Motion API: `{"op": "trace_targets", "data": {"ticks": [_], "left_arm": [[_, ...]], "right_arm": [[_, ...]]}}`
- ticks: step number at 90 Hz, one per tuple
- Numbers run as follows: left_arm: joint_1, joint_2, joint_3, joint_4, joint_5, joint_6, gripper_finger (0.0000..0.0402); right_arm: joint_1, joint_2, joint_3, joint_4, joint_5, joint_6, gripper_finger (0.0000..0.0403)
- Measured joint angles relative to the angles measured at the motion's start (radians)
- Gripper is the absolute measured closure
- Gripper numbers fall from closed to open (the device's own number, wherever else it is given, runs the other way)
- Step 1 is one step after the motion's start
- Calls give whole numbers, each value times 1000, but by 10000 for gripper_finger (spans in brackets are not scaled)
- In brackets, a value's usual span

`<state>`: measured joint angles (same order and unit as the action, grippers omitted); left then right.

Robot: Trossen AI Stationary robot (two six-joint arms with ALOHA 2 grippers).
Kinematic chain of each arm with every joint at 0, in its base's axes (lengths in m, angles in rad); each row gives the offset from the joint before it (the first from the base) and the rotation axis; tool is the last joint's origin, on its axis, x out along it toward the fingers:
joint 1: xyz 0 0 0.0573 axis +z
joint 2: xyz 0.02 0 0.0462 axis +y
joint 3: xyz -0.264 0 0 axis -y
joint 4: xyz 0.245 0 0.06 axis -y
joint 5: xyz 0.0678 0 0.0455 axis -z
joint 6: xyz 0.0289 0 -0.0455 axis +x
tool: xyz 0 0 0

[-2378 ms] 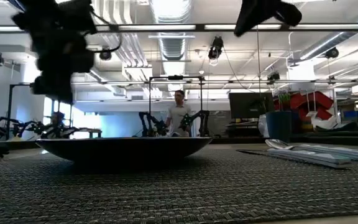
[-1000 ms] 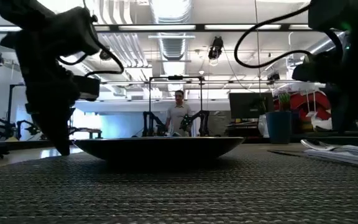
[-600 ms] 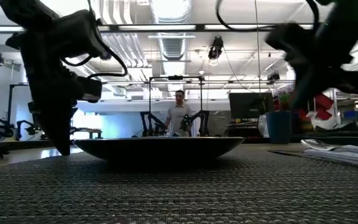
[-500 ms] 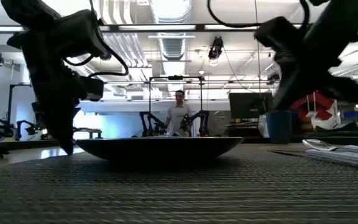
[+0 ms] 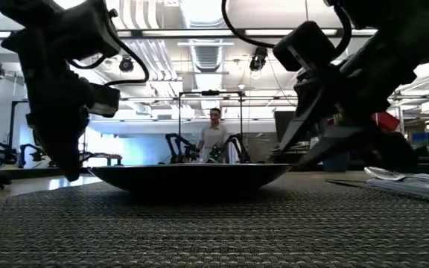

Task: Set table place
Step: Adjust the white and blue plate on the dark blue table mat

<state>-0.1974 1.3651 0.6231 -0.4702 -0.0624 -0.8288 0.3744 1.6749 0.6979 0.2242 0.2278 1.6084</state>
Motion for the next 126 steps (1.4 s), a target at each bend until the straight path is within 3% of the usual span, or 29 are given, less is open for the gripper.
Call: {"op": "trace_targets", "data": {"ticks": [10, 20, 62, 100, 126], "left_arm": [[0, 0, 0, 1, -3, 0, 348], [0, 3, 0, 8, -7, 0, 341], [0, 3, -4, 47, -25, 5, 340], [0, 3, -5, 47, -35, 8, 342], [-5, 3, -7, 53, -28, 5, 342]], "right_arm": [[-1, 19, -1, 2, 0, 15, 236], [-2, 38, 0, 21, 8, 31, 240], [-35, 63, 12, 128, 44, -39, 395], [48, 50, 50, 128, 0, -30, 402], [102, -49, 111, -154, 14, -19, 403]]}}
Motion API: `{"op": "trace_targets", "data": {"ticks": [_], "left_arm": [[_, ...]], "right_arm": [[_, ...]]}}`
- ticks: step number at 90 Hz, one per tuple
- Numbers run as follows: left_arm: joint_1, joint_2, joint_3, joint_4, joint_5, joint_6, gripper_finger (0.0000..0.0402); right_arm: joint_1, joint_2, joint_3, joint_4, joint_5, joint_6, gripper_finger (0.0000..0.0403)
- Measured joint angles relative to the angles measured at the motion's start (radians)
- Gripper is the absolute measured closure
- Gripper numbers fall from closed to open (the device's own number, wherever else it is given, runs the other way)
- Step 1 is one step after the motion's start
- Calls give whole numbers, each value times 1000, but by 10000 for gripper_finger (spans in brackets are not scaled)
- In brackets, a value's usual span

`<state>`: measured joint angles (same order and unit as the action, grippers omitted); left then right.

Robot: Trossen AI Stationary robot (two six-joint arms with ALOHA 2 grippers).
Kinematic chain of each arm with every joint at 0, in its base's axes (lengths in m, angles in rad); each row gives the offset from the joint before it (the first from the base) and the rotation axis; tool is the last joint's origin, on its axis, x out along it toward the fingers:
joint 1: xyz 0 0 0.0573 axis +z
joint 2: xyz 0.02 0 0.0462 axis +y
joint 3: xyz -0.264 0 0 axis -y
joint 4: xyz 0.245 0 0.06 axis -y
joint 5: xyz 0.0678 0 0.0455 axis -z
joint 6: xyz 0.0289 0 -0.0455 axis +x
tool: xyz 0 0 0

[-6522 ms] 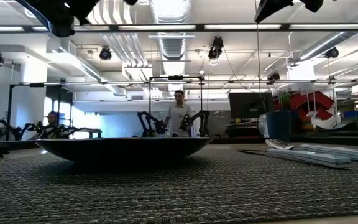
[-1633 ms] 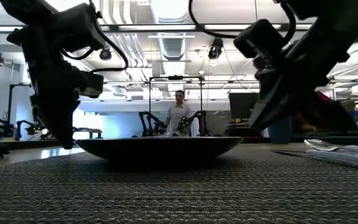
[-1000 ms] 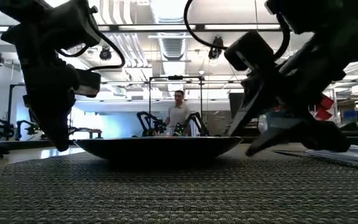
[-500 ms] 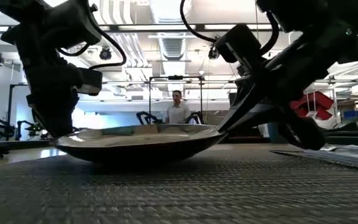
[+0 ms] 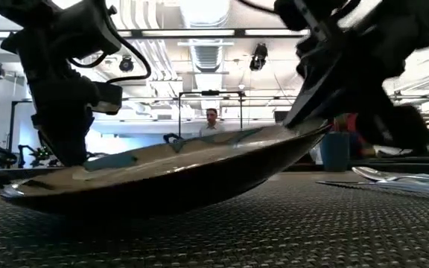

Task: Set table place
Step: Adjust the white and blue plate on the dark blue table mat, then adjust the dark blue table mat

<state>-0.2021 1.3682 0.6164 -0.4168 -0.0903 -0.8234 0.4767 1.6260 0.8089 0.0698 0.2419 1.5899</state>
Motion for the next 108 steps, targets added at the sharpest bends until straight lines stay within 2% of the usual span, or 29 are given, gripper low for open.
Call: {"op": "trace_targets", "data": {"ticks": [11, 29, 57, 78, 90, 108], "left_arm": [[-19, 1, 0, 59, 29, -5, 342], [-38, 11, 0, 105, 29, -13, 342], [-50, 13, 0, 113, 30, -24, 342], [-59, 13, 0, 137, 31, -20, 343], [-59, 37, -3, 144, 30, 28, 357], [-45, 124, 1, 168, 52, 76, 398]], "right_arm": [[5, -4, -3, -68, -41, 16, 403], [3, 5, 4, -64, -13, -9, 389], [3, -1, 7, -71, 26, -39, 288], [16, -80, 8, -113, 185, -91, 231], [17, -128, 7, -250, 220, -52, 226], [16, -185, 7, -387, 262, -12, 245]]}}
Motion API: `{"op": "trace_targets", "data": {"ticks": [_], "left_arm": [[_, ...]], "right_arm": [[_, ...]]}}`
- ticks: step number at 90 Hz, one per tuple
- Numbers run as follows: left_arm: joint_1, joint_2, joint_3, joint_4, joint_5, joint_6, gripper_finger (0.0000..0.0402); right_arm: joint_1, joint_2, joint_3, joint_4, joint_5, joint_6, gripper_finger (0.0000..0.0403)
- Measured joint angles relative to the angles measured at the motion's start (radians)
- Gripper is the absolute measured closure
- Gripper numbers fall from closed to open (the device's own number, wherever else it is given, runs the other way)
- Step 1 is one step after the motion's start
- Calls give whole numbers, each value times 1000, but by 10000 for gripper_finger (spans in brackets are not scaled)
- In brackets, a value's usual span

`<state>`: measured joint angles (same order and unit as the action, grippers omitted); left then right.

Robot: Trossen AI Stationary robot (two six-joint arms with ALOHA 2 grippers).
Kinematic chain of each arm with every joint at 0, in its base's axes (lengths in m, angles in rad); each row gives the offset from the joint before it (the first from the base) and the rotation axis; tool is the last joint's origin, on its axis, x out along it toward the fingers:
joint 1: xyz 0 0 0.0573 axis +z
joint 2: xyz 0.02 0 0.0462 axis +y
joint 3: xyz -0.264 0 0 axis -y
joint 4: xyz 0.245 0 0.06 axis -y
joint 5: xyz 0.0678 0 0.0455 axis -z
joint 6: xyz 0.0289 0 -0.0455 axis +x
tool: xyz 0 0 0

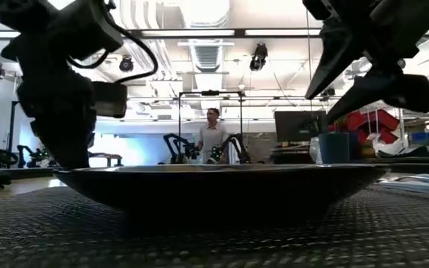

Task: Set table place
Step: Adjust the dark blue table mat

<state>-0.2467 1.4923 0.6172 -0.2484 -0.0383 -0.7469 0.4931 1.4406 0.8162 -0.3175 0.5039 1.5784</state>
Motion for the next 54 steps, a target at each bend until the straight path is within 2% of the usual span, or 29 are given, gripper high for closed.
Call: {"op": "trace_targets", "data": {"ticks": [15, 54], "left_arm": [[50, 28, 0, 2, 8, 9, 401], [244, 30, -2, -41, -1, 172, 402]], "right_arm": [[0, -18, 0, -43, 25, 20, 266], [0, -18, -1, -102, 73, 46, 308]]}}
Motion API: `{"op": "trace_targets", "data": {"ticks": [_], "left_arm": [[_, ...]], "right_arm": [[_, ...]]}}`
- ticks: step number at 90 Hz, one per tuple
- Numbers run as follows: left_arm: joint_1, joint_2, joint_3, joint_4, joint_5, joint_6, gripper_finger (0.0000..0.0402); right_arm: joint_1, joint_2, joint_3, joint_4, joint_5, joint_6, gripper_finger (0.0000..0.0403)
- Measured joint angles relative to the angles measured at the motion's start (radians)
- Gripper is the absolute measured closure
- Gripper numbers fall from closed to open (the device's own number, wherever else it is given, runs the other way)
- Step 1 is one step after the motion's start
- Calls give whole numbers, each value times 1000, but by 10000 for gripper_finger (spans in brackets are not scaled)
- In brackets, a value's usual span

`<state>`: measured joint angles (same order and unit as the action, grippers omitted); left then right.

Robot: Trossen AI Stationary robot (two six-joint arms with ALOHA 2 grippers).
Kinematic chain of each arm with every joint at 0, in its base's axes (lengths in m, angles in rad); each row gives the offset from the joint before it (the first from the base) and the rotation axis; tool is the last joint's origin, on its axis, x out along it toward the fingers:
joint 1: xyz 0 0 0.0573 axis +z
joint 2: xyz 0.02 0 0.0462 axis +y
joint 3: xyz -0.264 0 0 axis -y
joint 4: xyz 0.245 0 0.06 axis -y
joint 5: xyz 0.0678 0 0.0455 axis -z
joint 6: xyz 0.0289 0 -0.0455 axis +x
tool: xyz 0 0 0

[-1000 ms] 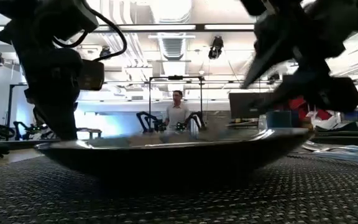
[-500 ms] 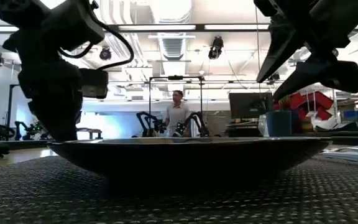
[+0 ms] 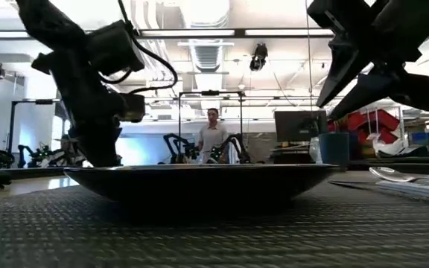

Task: Set table place
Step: Adjust the dark blue table mat, then move the blue cup to the middle right of the table

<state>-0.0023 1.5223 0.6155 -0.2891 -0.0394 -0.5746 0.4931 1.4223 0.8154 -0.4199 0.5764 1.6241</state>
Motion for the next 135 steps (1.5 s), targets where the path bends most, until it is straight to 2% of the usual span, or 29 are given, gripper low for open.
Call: {"op": "trace_targets", "data": {"ticks": [14, 32, 46, 83, 107, 119, 135], "left_arm": [[34, -2, -5, -32, 5, 24, 402], [21, -3, -13, -26, 42, 15, 401], [14, -8, -16, -25, 112, 3, 401], [8, -9, -19, -9, 61, 7, 401], [9, -21, -18, 3, 56, 5, 401], [9, -80, -10, -8, 52, 3, 401], [11, -181, 6, -8, 22, 11, 401]], "right_arm": [[0, 0, 0, -24, 1, 13, 316], [0, 0, 0, -66, 1, 52, 313], [0, -7, 0, -70, 1, 51, 301], [0, -12, 0, -72, 2, 48, 278], [0, -19, 0, -72, 1, 42, 286], [-3, -46, 0, -73, 9, 25, 295], [-26, -131, 0, -77, 77, -53, 303]]}}
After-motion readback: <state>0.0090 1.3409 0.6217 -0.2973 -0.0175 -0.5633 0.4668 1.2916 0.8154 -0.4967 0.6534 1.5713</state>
